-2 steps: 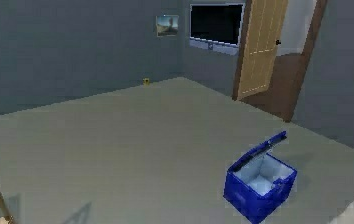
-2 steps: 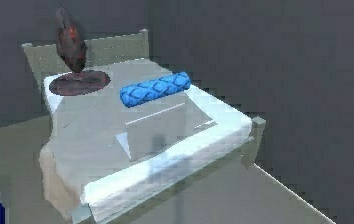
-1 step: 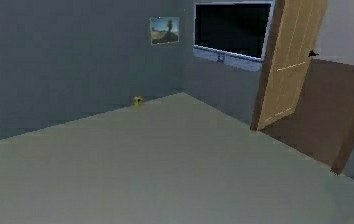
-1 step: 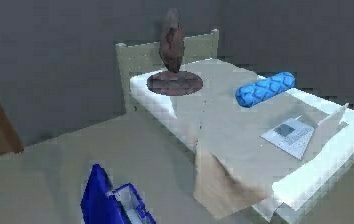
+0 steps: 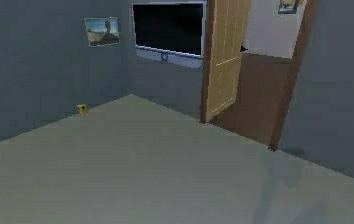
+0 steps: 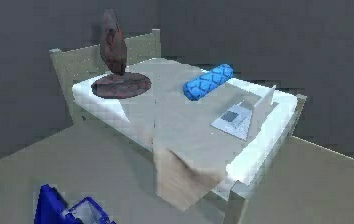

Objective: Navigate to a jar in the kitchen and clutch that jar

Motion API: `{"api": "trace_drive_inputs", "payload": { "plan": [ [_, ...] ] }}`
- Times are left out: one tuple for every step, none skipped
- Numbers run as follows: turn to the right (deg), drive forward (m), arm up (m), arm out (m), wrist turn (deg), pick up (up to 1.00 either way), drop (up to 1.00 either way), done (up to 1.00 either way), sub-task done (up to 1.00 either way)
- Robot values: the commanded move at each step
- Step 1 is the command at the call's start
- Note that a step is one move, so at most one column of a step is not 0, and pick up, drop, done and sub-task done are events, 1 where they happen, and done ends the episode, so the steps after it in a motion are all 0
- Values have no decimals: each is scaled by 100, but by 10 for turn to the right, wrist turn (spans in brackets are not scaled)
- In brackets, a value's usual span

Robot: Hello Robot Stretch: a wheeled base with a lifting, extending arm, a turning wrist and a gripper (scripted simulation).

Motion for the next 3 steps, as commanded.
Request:
{"api": "trace_drive_inputs", "payload": {
  "plan": [
    [0, 15, 0, 0, 0, 0, 0, 0, 0],
    [-30, 0, 0, 0, 0, 0, 0, 0, 0],
    [0, 30, 0, 0, 0, 0, 0, 0, 0]
  ]
}}
